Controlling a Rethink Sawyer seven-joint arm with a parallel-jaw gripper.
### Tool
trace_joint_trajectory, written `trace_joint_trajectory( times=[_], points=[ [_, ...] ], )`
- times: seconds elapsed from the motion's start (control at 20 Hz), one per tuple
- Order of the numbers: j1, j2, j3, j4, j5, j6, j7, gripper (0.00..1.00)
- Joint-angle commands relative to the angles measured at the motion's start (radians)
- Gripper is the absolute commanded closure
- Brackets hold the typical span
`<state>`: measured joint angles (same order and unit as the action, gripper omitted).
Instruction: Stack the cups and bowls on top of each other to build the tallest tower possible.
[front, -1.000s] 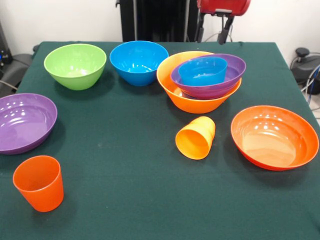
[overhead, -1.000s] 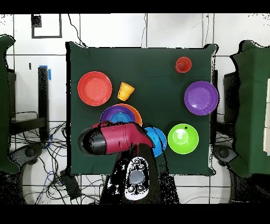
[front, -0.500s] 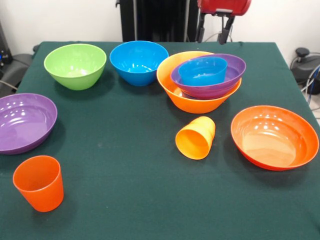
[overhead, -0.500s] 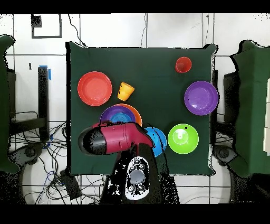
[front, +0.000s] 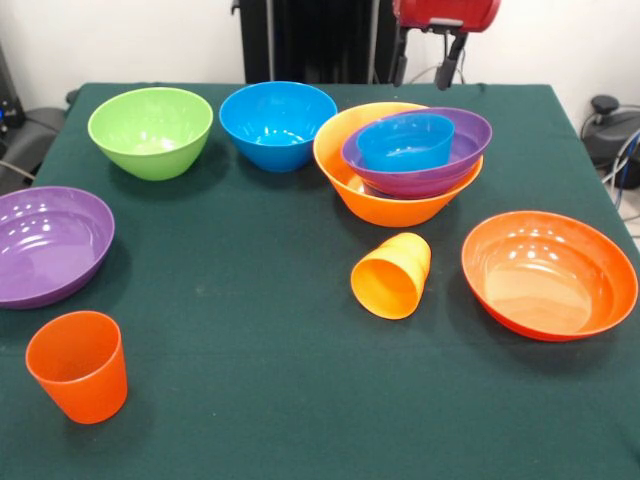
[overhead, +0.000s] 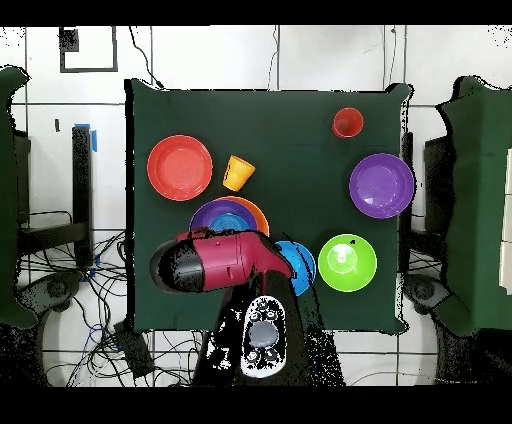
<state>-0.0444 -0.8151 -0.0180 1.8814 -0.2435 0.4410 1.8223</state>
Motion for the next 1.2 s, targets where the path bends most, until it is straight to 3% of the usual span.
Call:
trace_joint_trajectory(
  times=[0.05,0.9,1.2],
  points=[
    [-0.024,0.012,0.103,-0.004,0.007,0.066,0.021,0.00],
    [-0.100,-0.133,0.152,0.058,0.004,0.202,-0.072,0.00],
    [-0.159,-0.132,0.181,0.092,-0.020,0.165,-0.101,0.00]
  ],
)
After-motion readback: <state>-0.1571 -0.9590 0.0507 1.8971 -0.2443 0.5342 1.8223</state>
